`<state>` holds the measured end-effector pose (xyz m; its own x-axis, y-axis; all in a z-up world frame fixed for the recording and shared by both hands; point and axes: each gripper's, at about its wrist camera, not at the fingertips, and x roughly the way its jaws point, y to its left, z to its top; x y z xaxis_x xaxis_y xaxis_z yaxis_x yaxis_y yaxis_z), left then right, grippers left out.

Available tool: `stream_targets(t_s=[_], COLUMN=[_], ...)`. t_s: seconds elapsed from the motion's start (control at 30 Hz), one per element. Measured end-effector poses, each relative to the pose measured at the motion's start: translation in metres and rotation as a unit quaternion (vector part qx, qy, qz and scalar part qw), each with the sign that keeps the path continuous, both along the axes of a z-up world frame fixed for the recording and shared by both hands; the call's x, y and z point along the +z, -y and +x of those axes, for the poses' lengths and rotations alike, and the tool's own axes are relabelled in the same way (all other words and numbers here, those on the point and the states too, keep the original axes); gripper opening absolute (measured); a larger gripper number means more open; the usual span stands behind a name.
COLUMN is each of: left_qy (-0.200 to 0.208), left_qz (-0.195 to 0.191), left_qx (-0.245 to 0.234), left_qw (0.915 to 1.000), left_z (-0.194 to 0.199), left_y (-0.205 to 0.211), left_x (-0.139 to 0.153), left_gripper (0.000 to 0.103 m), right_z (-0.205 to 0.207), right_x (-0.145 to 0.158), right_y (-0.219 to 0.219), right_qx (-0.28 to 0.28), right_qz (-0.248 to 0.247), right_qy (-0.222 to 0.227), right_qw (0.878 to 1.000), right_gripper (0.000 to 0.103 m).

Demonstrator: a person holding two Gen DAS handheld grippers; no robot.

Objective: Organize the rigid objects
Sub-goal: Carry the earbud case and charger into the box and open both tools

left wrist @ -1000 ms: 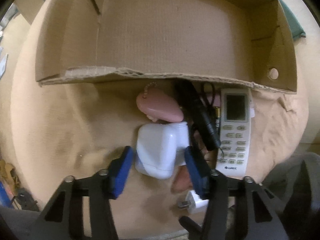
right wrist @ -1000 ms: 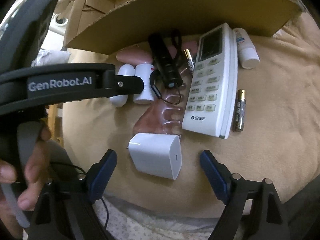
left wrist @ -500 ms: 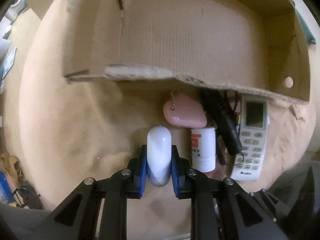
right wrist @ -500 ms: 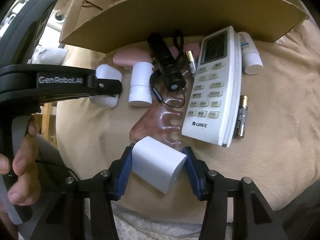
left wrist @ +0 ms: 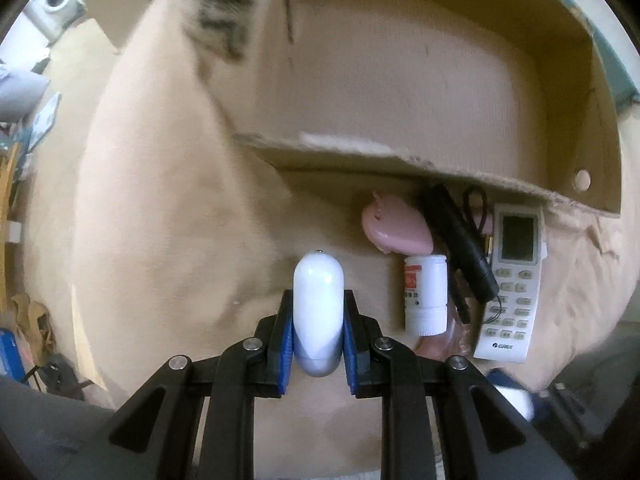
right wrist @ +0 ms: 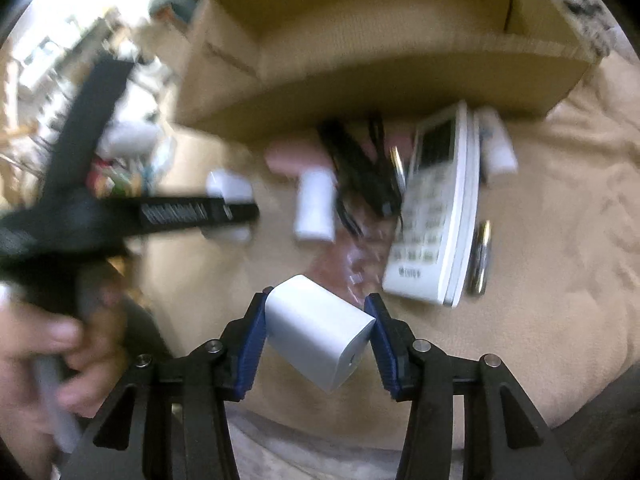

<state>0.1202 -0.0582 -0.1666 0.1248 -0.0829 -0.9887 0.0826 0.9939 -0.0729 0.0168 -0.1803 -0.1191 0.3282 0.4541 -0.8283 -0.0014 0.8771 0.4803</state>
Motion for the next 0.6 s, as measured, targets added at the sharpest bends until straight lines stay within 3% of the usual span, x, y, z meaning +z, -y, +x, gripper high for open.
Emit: stream_targets(t_s=[0.2,0.43,0.6], left_qy=[0.051,0.079,0.109], left_qz=[0.009,-0.009,-0.001], left_qx=[0.007,0.02,0.015], left_qw=[0.9986,0.9966,0.994], left_z=[-0.011,-0.018,-0.022], left_y=[0.002,-0.001,-0.018], left_x=[0.026,0.047,0.071], left_gripper=[0.019,0.019,0.019], right_z=[0.002,0.001,0.015], right_x=[0.027,0.056,0.073], right_y=[0.032,0.057,0.077], right_qx=[-0.045,-0.076,-0.095], right_qz=[0.038,0.074,0.095], right_qy=[0.041,0.08,0.101], right_qw=[0.997,0.991,0.986], right_gripper=[0.051,0.051,0.051])
